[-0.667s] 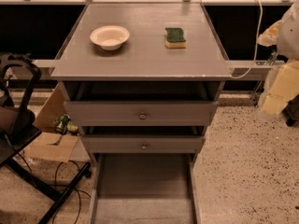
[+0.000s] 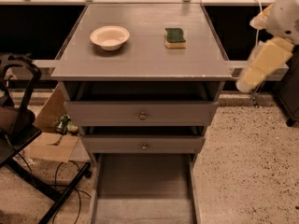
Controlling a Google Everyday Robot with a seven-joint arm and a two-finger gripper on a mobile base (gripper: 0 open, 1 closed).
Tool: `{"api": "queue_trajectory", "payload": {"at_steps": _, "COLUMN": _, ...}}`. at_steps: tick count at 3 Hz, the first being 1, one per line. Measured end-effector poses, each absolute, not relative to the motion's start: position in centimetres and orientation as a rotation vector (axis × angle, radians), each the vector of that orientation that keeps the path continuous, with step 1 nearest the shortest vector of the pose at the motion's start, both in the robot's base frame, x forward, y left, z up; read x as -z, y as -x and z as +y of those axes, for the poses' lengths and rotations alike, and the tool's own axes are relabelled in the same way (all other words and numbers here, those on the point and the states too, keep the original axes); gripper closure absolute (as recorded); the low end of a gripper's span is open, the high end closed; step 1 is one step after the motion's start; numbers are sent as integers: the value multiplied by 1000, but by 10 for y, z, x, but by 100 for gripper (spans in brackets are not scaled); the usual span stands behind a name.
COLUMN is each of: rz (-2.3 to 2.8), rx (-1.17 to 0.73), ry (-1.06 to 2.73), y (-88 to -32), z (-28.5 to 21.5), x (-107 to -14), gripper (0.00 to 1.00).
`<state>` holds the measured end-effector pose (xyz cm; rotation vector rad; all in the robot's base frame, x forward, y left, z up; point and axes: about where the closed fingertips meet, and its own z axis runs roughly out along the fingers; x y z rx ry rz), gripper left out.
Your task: Place sponge into bottom drawer
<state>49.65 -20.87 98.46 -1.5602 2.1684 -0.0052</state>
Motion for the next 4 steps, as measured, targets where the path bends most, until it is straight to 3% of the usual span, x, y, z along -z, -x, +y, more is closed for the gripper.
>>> {"api": "queue_trajectory", "payload": {"at_steps": 2, "rz": 2168, "rx": -118, "ry": 1069, "y": -638, "z": -176, "x": -1001, "gripper": 0}}
{"api": "queue_trajectory", "payload": {"at_steps": 3, "rz": 2215, "rx": -192, "ry": 875, "y": -680, "z": -169, "x": -987, "gripper": 0}}
{"api": "queue_trajectory", "payload": {"at_steps": 4, "rz": 2231, "rx": -210, "ry": 839, "y": -681, "z": -168, "x": -985, "gripper": 0}}
